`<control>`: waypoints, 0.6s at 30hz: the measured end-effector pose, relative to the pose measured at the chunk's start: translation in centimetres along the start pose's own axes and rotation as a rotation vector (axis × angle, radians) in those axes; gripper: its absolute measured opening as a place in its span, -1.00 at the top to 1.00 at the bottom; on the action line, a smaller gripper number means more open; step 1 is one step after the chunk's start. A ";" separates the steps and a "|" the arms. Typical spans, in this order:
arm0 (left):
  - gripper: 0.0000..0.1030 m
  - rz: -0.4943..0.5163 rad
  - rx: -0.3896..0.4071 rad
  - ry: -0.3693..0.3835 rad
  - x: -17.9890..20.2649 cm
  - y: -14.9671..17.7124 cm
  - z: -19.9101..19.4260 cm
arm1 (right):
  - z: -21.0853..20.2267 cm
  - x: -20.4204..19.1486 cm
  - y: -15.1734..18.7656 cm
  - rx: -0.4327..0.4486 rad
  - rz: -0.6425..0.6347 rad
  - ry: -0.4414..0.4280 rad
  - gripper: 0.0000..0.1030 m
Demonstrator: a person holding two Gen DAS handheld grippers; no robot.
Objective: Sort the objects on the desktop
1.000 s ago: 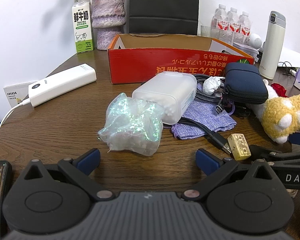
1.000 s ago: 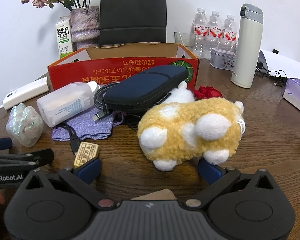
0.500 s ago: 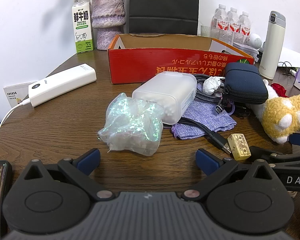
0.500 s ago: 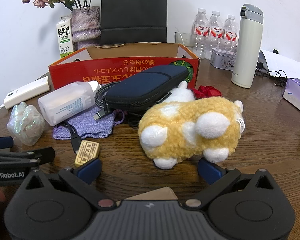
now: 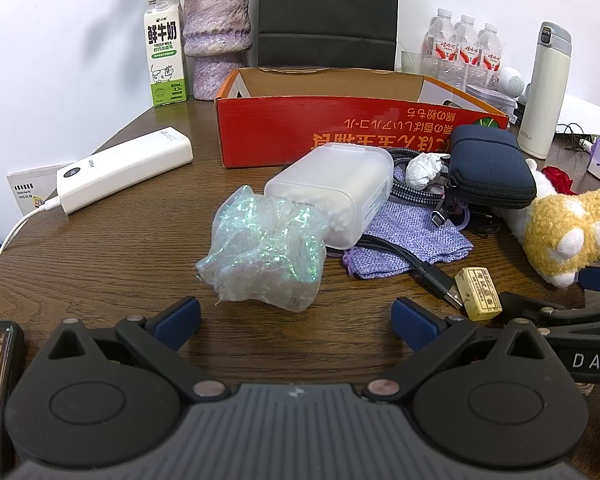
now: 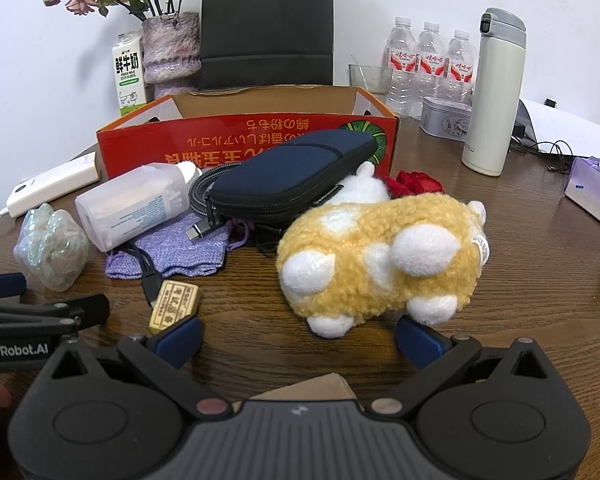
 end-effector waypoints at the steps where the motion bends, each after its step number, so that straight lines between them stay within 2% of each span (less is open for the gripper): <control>1: -1.00 0.000 0.000 0.000 0.0 0.0 0.0 | 0.0 0.0 0.0 0.000 0.003 -0.001 -1.00; 18: -1.00 0.007 0.003 0.003 -0.5 0.1 -0.2 | -0.1 0.1 -0.1 -0.004 -0.011 -0.019 -1.00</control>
Point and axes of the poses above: each gripper's, at about its wrist camera, not at the fingertips, and z roughly the way its jaws point, x to its right, y to its underside, the point moved 2 cm from there along z, roughly the way its jaws point, and after that the axes turned 8 degrees about z, right-handed, at the moved point
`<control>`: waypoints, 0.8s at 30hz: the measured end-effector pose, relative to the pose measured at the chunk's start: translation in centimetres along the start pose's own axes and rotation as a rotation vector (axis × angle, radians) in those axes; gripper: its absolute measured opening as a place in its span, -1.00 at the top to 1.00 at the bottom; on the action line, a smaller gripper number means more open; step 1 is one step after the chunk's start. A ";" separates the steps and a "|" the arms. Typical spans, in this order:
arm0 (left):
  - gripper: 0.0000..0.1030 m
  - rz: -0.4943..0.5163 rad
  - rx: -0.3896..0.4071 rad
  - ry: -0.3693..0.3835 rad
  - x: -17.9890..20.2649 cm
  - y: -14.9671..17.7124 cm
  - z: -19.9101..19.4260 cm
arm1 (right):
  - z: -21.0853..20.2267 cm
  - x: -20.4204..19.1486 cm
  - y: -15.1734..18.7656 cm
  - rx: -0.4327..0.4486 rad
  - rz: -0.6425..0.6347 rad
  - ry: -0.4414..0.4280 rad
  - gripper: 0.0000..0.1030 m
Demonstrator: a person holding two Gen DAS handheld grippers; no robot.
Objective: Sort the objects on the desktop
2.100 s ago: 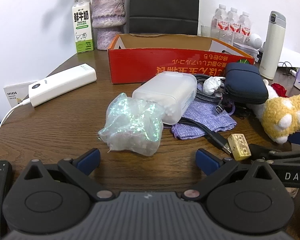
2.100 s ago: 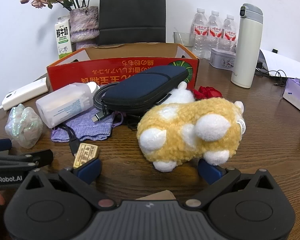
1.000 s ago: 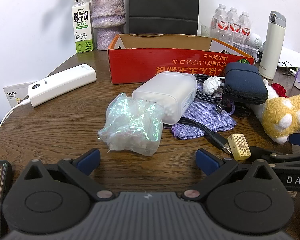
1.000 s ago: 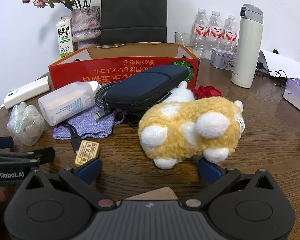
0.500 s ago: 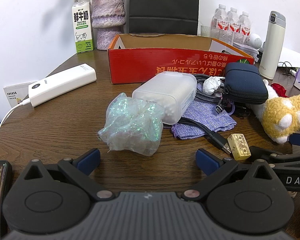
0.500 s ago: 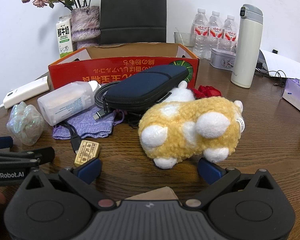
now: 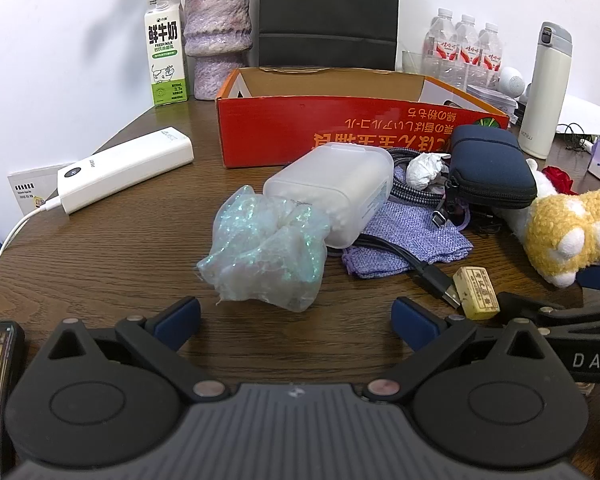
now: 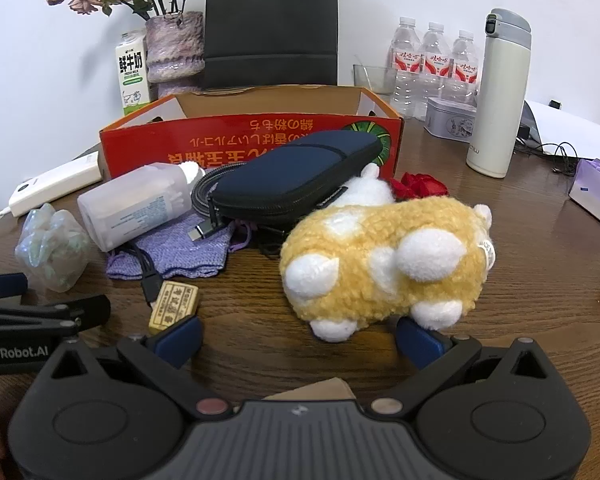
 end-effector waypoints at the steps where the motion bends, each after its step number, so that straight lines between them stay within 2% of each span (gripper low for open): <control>1: -1.00 0.006 0.002 0.002 0.1 0.1 -0.2 | -0.3 0.0 0.2 -0.001 -0.009 -0.005 -0.99; 3: -1.00 0.002 0.029 0.014 -0.3 0.8 -1.7 | -1.7 0.0 0.8 0.015 -0.042 -0.035 -0.85; 7: -1.00 -0.060 0.114 0.043 -1.7 1.3 -3.8 | -5.4 1.1 1.3 0.143 -0.062 -0.060 -0.86; 10: -1.00 -0.070 0.175 0.022 -2.5 -0.1 -4.0 | -6.2 2.1 -0.1 0.213 -0.056 -0.019 -0.87; 14: -1.00 -0.100 0.166 -0.006 -3.4 -1.8 -2.2 | -4.7 3.3 -1.8 0.176 0.012 0.024 -0.86; 16: -0.96 -0.109 0.162 0.017 -3.5 -2.1 -1.7 | -4.5 3.5 -1.5 0.136 0.023 -0.025 -0.86; 18: -0.84 -0.109 0.152 0.031 -3.4 -2.0 -1.3 | -4.6 3.5 -0.3 0.085 0.028 -0.077 -0.81; 20: -0.41 -0.108 0.114 0.009 -3.3 -1.7 -0.7 | -4.7 3.2 1.0 0.055 0.003 -0.102 -0.67; 21: -0.32 -0.111 0.099 -0.002 -3.2 -1.6 -0.6 | -4.7 2.9 1.5 0.052 -0.022 -0.095 -0.54; 23: 0.00 -0.117 0.082 -0.004 -3.1 -1.2 -0.7 | -4.6 2.3 2.3 0.049 -0.069 -0.072 -0.34; 24: 0.04 -0.118 0.073 -0.001 -3.1 -0.9 -0.9 | -4.6 1.9 2.6 0.040 -0.089 -0.073 -0.10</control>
Point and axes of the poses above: each gripper's, at about its wrist camera, not at the fingertips, and z roughly the way its jaws point, x to its right, y to its underside, the point moved 2 cm from there along z, roughly the way its jaws point, and after that the axes turned 8 degrees about z, right-handed, at the moved point
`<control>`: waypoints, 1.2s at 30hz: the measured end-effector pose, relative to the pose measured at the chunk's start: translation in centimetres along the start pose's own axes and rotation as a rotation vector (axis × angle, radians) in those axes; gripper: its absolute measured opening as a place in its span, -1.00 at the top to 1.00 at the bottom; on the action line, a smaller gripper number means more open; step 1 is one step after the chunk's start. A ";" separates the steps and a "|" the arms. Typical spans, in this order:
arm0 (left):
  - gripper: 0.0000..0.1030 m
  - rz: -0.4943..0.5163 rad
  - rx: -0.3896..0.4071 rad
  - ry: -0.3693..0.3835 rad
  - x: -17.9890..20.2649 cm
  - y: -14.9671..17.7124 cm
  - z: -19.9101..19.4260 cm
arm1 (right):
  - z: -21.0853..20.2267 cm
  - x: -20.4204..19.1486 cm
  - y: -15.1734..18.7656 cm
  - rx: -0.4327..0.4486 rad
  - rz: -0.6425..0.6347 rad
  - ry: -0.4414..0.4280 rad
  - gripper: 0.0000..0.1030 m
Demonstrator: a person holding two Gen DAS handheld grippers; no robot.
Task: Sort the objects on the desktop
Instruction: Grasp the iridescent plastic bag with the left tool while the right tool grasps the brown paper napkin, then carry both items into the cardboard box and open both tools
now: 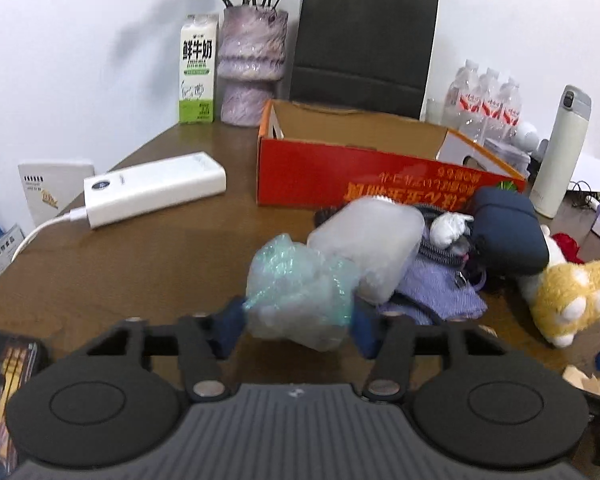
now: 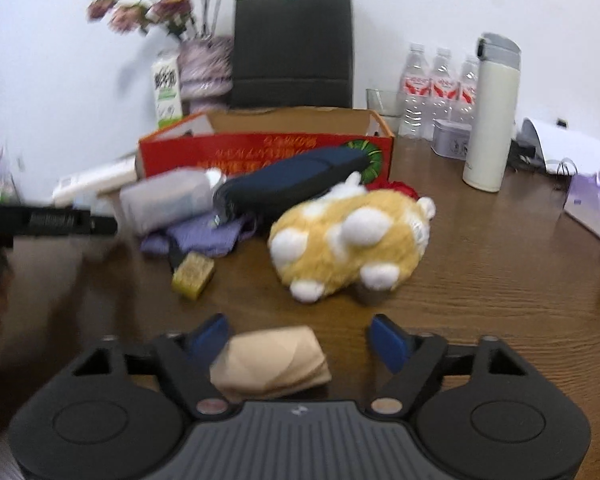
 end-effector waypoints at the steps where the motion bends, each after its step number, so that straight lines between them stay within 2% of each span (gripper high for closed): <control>1: 0.11 -0.001 -0.002 0.001 0.0 0.2 -0.3 | -0.3 -0.2 0.2 0.011 0.000 -0.014 0.08; 3: 0.17 0.009 0.001 0.003 0.2 0.8 -1.4 | -0.7 -0.6 0.3 -0.001 0.004 -0.036 0.24; 5: 0.25 0.020 0.003 0.015 0.4 1.3 -2.6 | -1.0 -1.0 0.5 -0.001 -0.013 -0.037 0.57; 7: 0.25 0.032 0.009 0.034 0.9 1.9 -4.0 | -1.6 -1.3 0.7 -0.006 0.000 -0.062 0.75; 11: 0.25 0.051 0.038 0.067 1.9 3.1 -7.1 | -3.5 -1.9 1.4 0.037 0.048 -0.087 0.81; 16: 0.30 0.018 0.051 0.077 2.3 3.4 -9.4 | -6.5 -1.6 0.2 0.163 0.094 -0.092 0.81; 19: 0.32 0.004 0.102 0.067 1.7 1.1 -9.8 | -7.2 -1.2 -2.3 0.215 0.106 -0.109 0.81; 21: 0.34 -0.006 0.135 0.098 1.0 -1.9 -9.4 | -7.3 -0.9 -5.2 0.278 0.109 -0.110 0.81; 25: 0.34 -0.009 0.206 0.080 0.0 -9.4 -6.5 | -5.7 -0.8 -13.0 0.388 0.094 -0.081 0.81; 28: 0.33 0.008 0.190 0.048 -0.2 -15.2 -2.0 | -2.1 -0.8 -19.8 0.386 0.080 -0.107 0.81; 29: 0.33 0.027 0.177 0.045 -0.1 -16.6 -0.4 | -0.2 -0.7 -22.1 0.357 0.064 -0.120 0.81; 32: 0.33 0.046 0.154 -0.040 0.0 -20.3 5.3 | 7.0 -0.1 -27.7 0.268 0.072 -0.110 0.80; 33: 0.33 0.057 0.143 -0.063 0.1 -21.4 7.6 | 9.6 0.0 -28.8 0.231 0.067 -0.101 0.80; 36: 0.33 0.078 0.082 -0.046 -0.3 -22.8 13.8 | 17.3 0.0 -30.8 0.110 0.045 -0.054 0.80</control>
Point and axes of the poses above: each gripper's, at about its wrist camera, not at the fingertips, and z roughly the way its jaws point, x to its right, y to its underside, the point moved 2 cm from there along z, roughly the way its jaws point, and after that the axes turned 8 degrees about z, right-handed, at the moved point
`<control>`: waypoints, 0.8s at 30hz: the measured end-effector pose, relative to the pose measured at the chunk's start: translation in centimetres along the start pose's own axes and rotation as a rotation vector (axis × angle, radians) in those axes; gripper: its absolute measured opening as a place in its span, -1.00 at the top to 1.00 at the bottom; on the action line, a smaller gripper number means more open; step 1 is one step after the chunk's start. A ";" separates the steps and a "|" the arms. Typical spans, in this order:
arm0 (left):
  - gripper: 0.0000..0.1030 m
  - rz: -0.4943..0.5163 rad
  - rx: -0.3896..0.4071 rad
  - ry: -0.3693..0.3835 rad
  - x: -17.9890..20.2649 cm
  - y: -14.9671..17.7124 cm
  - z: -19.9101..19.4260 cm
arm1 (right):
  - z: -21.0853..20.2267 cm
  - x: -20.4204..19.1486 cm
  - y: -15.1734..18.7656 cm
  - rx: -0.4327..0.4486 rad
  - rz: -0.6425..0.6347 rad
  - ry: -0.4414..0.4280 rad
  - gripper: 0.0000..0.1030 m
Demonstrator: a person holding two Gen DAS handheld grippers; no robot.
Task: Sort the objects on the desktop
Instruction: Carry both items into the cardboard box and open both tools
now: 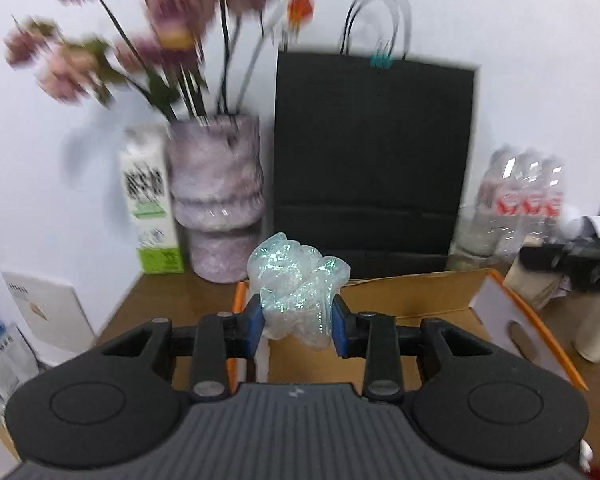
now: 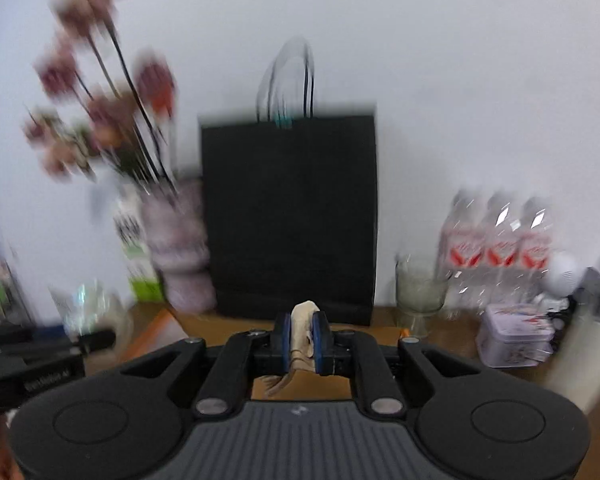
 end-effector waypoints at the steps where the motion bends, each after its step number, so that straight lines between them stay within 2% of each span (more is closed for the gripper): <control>1: 0.33 0.006 -0.030 0.028 0.1 -0.1 1.9 | 2.2 0.3 0.2 -0.039 0.001 0.012 0.80; 4: 0.32 0.008 -0.121 0.046 0.3 0.0 7.2 | 8.4 1.9 0.5 -0.142 0.024 0.038 0.79; 6: 0.32 0.006 -0.156 0.029 0.2 0.6 9.4 | 11.4 2.9 0.9 -0.191 0.038 0.054 0.79; 10: 0.24 0.041 -0.266 0.016 0.2 1.8 12.3 | 14.2 4.1 2.2 -0.260 0.082 0.089 0.78; 11: 0.11 0.060 -0.279 0.002 0.3 1.9 12.8 | 14.8 4.4 2.5 -0.277 0.098 0.091 0.76; 13: 0.00 0.095 -0.305 -0.006 0.5 2.1 13.5 | 15.5 5.3 2.9 -0.322 0.155 0.105 0.47; 14: -0.18 0.106 -0.300 0.005 0.6 2.0 13.5 | 15.5 5.6 3.1 -0.340 0.191 0.098 0.33; 15: -0.30 0.103 -0.287 0.024 0.5 1.8 13.5 | 15.6 5.9 3.2 -0.349 0.214 0.079 0.27; 17: -0.56 0.097 -0.285 0.077 0.3 1.9 13.6 | 15.4 5.9 3.6 -0.360 0.224 0.076 0.26; 20: -0.69 0.103 -0.254 0.082 0.5 1.7 12.7 | 14.3 5.4 3.3 -0.320 0.203 0.067 0.05; 22: -0.76 0.088 -0.235 0.070 0.1 1.0 11.5 | 13.2 4.9 2.4 -0.305 0.190 0.072 -0.25; 24: -0.89 0.039 -0.211 0.081 -0.7 -0.2 10.0 | 11.3 3.9 1.4 -0.272 0.152 0.087 -0.42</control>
Point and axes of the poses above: each gripper's, at about its wrist camera, not at the fingertips, and z roughly the way its jaws point, x to its right, y to its underside, the point moved 2 cm from there along z, roughly the way its jaws point, and after that the axes turned 8 degrees about z, right-handed, at the moved point
